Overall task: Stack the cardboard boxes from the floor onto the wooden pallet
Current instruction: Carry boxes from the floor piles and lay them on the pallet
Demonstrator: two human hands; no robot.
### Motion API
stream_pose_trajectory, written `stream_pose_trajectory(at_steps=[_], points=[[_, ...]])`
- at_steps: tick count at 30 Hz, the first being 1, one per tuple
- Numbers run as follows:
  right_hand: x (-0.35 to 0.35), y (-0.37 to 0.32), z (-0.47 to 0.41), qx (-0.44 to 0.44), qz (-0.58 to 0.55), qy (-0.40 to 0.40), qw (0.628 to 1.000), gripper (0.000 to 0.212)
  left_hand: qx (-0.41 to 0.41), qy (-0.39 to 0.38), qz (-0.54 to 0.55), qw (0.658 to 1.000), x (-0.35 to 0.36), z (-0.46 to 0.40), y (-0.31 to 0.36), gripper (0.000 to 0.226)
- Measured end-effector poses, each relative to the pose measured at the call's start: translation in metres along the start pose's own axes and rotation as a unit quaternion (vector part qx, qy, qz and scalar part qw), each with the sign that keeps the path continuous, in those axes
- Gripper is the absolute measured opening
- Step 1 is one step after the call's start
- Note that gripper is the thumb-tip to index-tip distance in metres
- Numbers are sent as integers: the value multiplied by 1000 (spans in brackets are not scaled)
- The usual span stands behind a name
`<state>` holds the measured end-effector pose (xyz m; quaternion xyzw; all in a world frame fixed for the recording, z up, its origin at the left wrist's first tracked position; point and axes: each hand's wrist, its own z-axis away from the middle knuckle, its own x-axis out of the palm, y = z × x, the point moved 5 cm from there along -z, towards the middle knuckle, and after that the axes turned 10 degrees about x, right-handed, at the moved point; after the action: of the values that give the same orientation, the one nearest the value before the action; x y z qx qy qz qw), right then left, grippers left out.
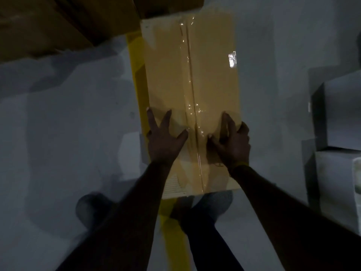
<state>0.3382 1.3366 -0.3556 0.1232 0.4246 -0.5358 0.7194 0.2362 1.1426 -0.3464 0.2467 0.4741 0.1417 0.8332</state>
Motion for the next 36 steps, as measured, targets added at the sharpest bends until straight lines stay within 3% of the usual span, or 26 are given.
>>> stream_pose_trajectory(at_steps=[8,15,21,24,28,32,36], points=[[-67,-76,62,-24,76,27,996,73,34,-18,-111,993,-91,18,31,73],[-178,-212,159,-6,203,-46,978,61,0,-85,-72,994,-275,50,84,65],[-255,-309,278,-30,236,-79,968,74,6,-75,-36,997,-433,117,111,78],[-282,-325,362,-44,199,-29,979,69,26,-38,-30,998,-501,173,123,75],[-308,-340,482,-98,97,103,985,51,107,65,-82,989,-574,254,126,69],[-305,-347,578,-164,49,209,963,61,156,172,-112,966,-615,331,98,65],[-286,-342,650,-194,12,234,953,69,180,251,-118,944,-645,406,66,62]])
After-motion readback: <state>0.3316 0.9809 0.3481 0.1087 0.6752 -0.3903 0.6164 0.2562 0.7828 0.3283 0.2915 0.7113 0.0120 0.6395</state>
